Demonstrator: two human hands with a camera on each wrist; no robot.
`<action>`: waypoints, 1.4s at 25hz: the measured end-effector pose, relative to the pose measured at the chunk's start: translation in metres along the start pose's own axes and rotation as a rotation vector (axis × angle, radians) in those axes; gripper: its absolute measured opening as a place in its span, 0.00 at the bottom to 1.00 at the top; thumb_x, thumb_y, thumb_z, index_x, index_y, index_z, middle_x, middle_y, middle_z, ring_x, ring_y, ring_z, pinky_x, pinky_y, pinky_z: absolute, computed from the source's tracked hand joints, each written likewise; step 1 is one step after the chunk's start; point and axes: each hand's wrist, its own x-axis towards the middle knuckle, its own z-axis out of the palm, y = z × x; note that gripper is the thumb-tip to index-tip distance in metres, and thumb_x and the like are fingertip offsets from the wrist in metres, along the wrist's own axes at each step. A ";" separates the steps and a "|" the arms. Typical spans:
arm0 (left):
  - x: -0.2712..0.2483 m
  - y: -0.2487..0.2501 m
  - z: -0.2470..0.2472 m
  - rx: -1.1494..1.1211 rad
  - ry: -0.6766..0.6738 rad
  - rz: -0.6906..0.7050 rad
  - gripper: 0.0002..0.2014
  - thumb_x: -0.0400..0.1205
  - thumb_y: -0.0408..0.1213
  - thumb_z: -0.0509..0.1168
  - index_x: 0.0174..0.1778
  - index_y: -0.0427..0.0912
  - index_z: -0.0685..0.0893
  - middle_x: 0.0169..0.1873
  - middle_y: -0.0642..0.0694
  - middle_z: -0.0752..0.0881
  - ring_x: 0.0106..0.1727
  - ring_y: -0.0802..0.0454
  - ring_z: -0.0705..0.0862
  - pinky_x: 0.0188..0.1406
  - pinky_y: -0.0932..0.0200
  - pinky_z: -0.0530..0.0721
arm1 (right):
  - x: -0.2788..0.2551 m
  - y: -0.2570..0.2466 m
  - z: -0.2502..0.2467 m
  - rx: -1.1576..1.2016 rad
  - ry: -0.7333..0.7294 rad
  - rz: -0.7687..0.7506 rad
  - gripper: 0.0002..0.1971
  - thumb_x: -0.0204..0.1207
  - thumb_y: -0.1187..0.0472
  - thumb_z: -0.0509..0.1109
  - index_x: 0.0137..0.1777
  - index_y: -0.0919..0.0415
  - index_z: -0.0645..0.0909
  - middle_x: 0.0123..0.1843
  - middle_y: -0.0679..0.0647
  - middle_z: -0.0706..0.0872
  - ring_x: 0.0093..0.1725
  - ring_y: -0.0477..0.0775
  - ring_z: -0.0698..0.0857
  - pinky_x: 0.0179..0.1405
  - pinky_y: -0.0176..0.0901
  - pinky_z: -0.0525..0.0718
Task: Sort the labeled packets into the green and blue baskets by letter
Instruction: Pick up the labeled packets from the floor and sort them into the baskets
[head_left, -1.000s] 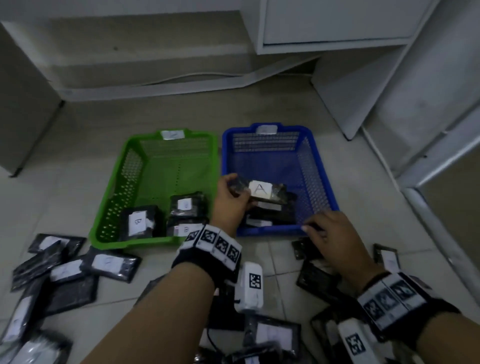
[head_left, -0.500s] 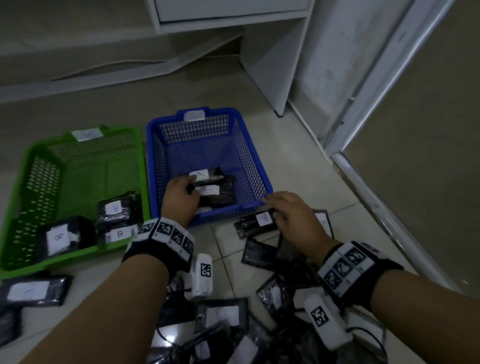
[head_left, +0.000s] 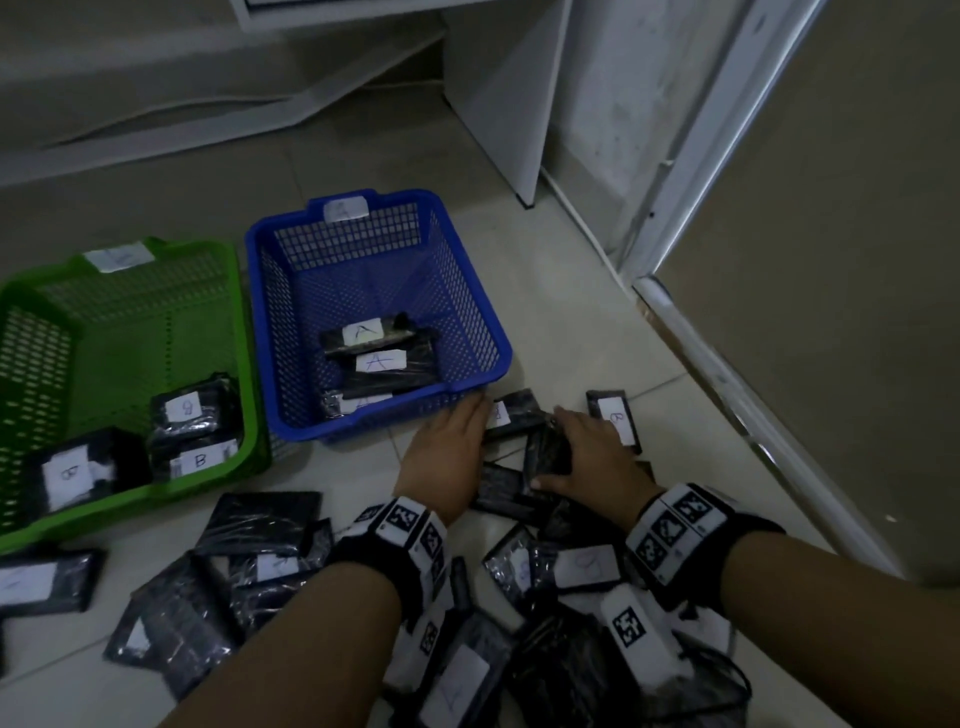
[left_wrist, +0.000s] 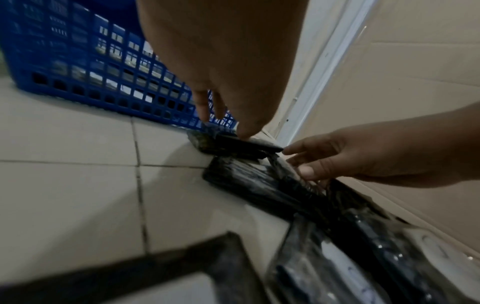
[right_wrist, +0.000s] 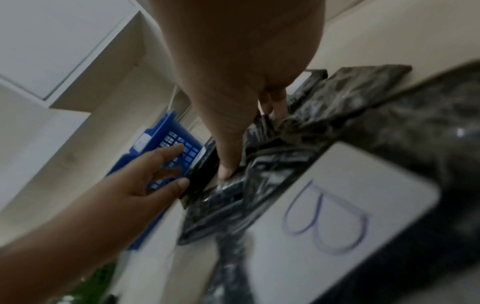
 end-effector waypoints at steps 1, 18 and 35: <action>0.003 0.005 0.001 0.111 -0.026 -0.048 0.31 0.81 0.35 0.59 0.82 0.42 0.58 0.80 0.44 0.62 0.71 0.40 0.72 0.67 0.48 0.72 | 0.002 0.002 -0.001 -0.006 -0.015 0.002 0.56 0.61 0.40 0.80 0.83 0.57 0.53 0.77 0.60 0.65 0.77 0.62 0.61 0.76 0.48 0.61; -0.048 -0.034 -0.028 -0.310 0.011 -0.260 0.19 0.76 0.34 0.68 0.63 0.47 0.78 0.60 0.45 0.80 0.59 0.45 0.79 0.55 0.56 0.79 | -0.011 -0.037 -0.046 0.561 -0.164 -0.100 0.08 0.73 0.64 0.71 0.46 0.52 0.76 0.44 0.50 0.81 0.44 0.50 0.80 0.41 0.38 0.75; -0.157 -0.173 -0.138 -1.284 0.864 -0.809 0.16 0.82 0.27 0.62 0.63 0.44 0.72 0.45 0.35 0.86 0.35 0.44 0.88 0.31 0.54 0.88 | 0.053 -0.228 0.004 1.131 -0.262 -0.196 0.09 0.80 0.68 0.63 0.52 0.56 0.82 0.44 0.64 0.81 0.42 0.61 0.79 0.41 0.51 0.77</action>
